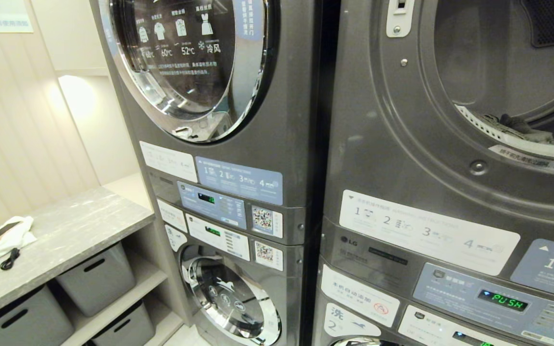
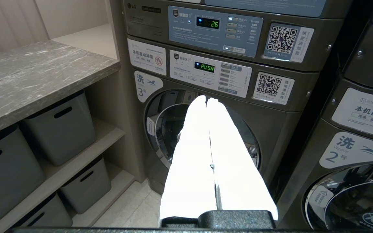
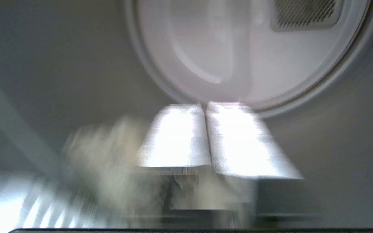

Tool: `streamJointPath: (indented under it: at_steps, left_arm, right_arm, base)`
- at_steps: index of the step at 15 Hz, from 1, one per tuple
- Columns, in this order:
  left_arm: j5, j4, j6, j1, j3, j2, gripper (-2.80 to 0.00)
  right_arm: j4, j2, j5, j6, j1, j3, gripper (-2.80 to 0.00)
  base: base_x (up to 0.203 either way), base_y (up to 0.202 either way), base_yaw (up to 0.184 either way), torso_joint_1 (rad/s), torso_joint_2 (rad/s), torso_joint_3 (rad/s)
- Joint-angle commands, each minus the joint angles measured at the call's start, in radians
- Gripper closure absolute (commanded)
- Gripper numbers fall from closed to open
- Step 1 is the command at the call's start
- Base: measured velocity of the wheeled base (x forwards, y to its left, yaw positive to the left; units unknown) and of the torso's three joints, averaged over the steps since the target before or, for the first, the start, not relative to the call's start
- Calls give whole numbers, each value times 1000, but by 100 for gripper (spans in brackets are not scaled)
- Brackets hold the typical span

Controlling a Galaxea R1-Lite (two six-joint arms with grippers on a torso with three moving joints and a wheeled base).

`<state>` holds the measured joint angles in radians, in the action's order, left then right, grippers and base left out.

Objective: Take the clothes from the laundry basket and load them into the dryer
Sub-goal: Put the clothes in the dryer, then close the dryer

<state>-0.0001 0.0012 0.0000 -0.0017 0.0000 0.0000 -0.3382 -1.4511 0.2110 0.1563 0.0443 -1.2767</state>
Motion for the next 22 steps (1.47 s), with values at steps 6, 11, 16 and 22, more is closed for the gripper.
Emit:
streamJointPath:
  at_steps: [6,11,16,22]
  left_arm:
    - [0,0,0,0,0,0,0]
    - [0,-1,0,0,0,0,0]
    - [0,-1,0,0,0,0,0]
    - [0,0,0,0,0,0,0]
  right_arm:
    - [98,567,-98,-1,-6,659,0]
    - [119,878,-39,1,-11,1072,0]
    - [195,1221,-9,4,-24,1254,0]
    - [248,1450,-172,11,-35,1281,0]
  base:
    - [0,0,0,0,0,0]
    - [0,0,0,0,0,0]
    - [0,0,0,0,0,0]
    - [0,0,0,0,0,0]
